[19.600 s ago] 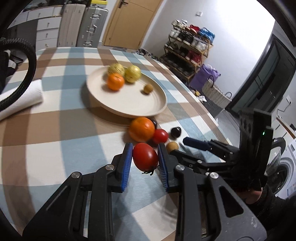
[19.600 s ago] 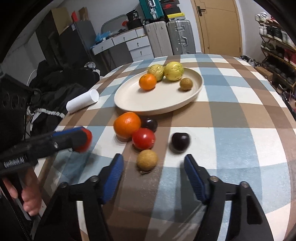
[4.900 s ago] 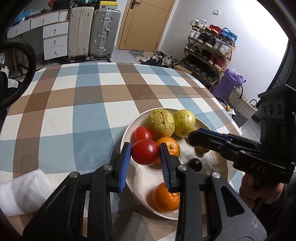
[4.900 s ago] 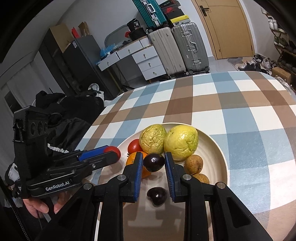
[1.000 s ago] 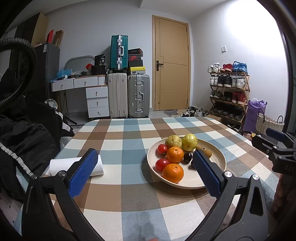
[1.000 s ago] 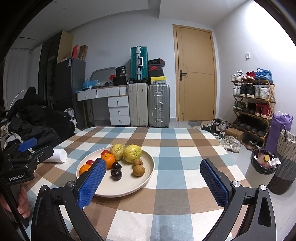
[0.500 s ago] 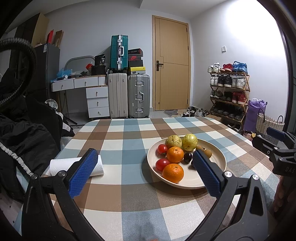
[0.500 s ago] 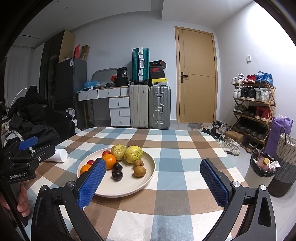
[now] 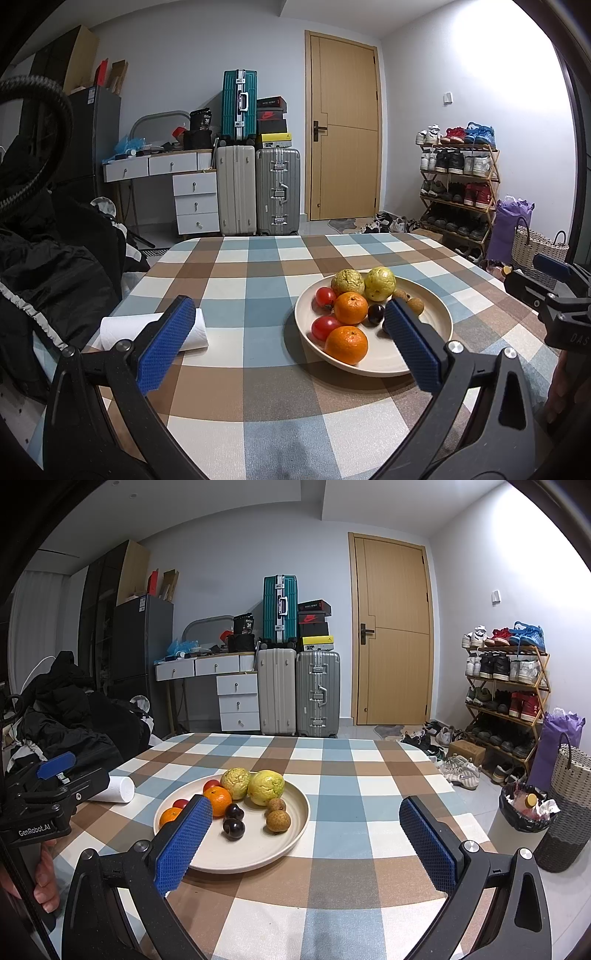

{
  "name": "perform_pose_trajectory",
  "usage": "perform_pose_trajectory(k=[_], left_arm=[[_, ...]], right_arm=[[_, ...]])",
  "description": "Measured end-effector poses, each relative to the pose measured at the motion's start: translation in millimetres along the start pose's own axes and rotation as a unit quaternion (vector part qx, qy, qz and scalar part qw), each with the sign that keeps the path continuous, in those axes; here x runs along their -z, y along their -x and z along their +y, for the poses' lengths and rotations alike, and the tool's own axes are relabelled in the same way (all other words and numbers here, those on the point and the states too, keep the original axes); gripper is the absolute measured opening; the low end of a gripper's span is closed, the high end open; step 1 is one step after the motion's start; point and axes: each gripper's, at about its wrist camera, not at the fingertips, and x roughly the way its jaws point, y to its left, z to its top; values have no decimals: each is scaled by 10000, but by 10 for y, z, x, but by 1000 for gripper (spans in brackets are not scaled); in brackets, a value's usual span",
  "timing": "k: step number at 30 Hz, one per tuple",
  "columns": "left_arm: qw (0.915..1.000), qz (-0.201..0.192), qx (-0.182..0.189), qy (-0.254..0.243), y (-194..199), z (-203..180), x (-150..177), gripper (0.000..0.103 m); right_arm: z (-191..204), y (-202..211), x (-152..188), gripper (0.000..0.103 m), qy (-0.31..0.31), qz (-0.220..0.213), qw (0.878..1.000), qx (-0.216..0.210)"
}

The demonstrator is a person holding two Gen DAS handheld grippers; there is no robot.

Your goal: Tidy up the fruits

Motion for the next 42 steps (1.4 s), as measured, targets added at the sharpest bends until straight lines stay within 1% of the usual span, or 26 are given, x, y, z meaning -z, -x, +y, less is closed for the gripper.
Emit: perform_pose_trajectory(k=[42], left_arm=[[10000, -5, -19, 14, 13, 20, 4, 102]], right_arm=[[1, 0, 3, 103, 1, -3, 10000, 4]])
